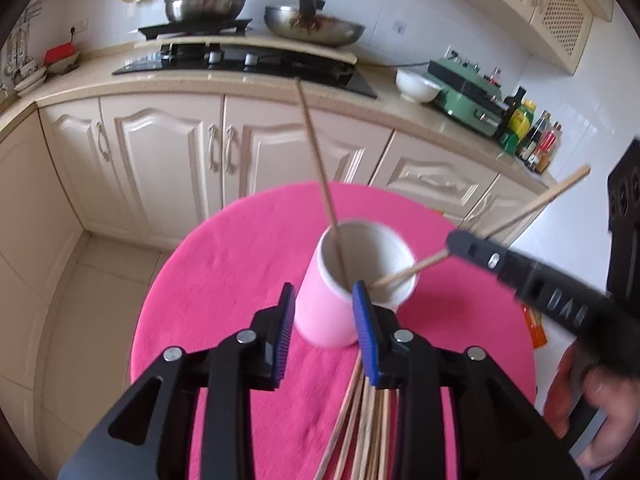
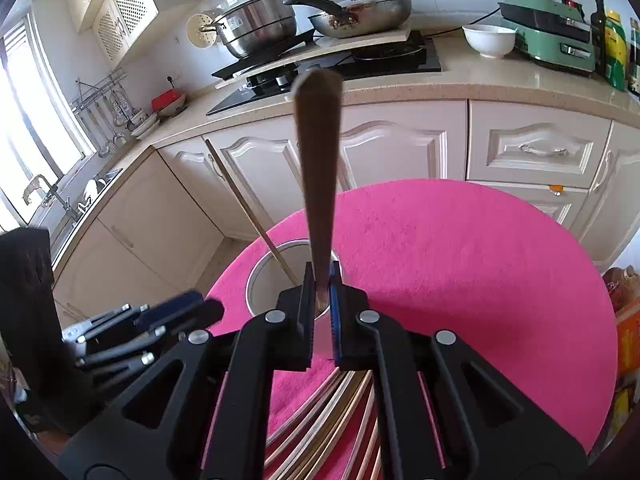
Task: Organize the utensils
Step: 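Lower both chopsticks into the pink cup and open both tools, then close the right tool on a chopstick while the left tool grasps another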
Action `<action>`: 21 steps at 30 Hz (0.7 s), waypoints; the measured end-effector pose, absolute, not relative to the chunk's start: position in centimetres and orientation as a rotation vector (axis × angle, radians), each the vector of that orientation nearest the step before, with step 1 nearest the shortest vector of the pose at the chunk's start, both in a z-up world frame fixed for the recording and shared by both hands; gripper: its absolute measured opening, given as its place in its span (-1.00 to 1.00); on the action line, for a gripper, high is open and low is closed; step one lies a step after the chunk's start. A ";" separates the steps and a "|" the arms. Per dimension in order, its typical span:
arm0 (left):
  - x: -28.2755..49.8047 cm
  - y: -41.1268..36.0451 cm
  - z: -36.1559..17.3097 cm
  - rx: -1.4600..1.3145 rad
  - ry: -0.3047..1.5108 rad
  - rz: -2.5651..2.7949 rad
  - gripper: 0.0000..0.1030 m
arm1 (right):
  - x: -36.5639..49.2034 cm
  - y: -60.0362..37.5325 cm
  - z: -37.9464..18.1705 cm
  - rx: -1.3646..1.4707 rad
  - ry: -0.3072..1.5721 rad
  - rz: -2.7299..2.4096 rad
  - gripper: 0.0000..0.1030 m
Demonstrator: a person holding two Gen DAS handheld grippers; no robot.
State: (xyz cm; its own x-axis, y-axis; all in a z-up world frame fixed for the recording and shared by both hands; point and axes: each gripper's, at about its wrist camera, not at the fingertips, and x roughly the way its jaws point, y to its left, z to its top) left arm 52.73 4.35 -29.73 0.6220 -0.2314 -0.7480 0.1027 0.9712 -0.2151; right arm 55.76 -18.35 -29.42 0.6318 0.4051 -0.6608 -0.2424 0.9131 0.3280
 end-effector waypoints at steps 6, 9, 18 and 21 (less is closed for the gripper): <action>51.7 4.4 -32.7 -0.129 1.023 -0.216 -0.43 | 55.2 -18.7 -28.7 0.217 0.809 0.370 -0.45; 51.3 3.6 -34.4 -0.088 1.099 -0.241 -0.43 | 54.5 -19.3 -28.1 0.225 0.791 0.372 -0.17; 50.9 0.3 -38.3 0.081 1.251 -0.284 -0.43 | 50.6 -23.7 -27.1 0.212 0.754 0.284 -0.09; 51.0 -0.4 -39.1 0.092 1.279 -0.298 -0.43 | 50.0 -24.8 -29.0 0.218 0.815 0.245 -0.09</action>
